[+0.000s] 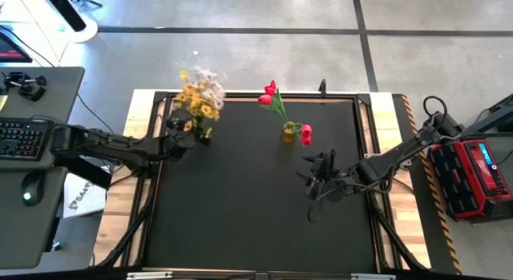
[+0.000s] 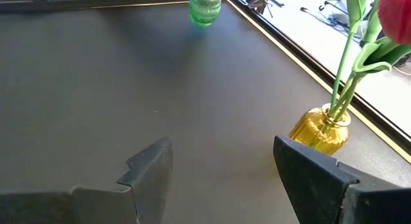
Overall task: Sort flowers into vase by color
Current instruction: Move the green vase to the left
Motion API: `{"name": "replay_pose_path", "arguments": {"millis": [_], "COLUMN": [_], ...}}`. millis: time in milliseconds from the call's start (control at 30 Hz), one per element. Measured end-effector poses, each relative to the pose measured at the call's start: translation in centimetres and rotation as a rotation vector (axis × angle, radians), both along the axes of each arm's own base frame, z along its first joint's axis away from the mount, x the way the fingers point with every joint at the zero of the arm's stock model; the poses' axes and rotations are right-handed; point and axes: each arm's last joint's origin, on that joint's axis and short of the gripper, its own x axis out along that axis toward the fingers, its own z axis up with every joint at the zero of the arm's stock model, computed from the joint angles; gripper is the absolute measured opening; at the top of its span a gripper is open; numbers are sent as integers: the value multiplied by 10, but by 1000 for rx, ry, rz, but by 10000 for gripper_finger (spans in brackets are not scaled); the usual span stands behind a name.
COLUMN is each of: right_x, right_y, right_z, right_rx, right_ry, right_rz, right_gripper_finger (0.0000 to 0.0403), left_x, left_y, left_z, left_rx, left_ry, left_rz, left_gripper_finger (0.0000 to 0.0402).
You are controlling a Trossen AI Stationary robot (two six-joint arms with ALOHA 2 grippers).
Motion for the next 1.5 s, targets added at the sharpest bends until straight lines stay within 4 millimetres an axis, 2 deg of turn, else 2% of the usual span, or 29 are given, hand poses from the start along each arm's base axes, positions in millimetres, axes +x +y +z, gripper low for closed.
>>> {"name": "replay_pose_path", "arguments": {"millis": [133, 233, 400, 467, 567, 733, 967, 1267, 1500], "right_x": [0, 0, 0, 0, 0, 2, 2, 2, 2], "right_y": [0, 0, 0, 0, 0, 1, 1, 1, 1], "right_z": [0, 0, 0, 0, 0, 2, 2, 2, 2], "right_rx": [3, 3, 4, 5, 6, 8, 8, -7, -7], "right_ry": [2, 2, 1, 0, -4, -25, -30, -20, -20], "right_rz": [4, 4, 4, 4, 3, 0, -1, 9, 9], "right_gripper_finger": [254, 254, 254, 254, 254, 254, 254, 254, 254], "left_x": [-15, -28, -47, -51, -53, -53, -52, -48, -36], "left_y": [12, 20, 27, 28, 29, 29, 27, 24, 23], "left_z": [4, 1, -16, -20, -21, -21, -25, -24, -5], "left_rx": [-18, -13, -58, -64, -58, -57, -106, -148, -200], "left_ry": [-12, -84, -263, -275, -253, -244, -209, -218, -42], "left_rz": [104, 169, 74, 85, 116, 115, 39, 34, 65], "left_gripper_finger": [123, 123, 123, 123, 130, 177, 217, 225, 225]}}
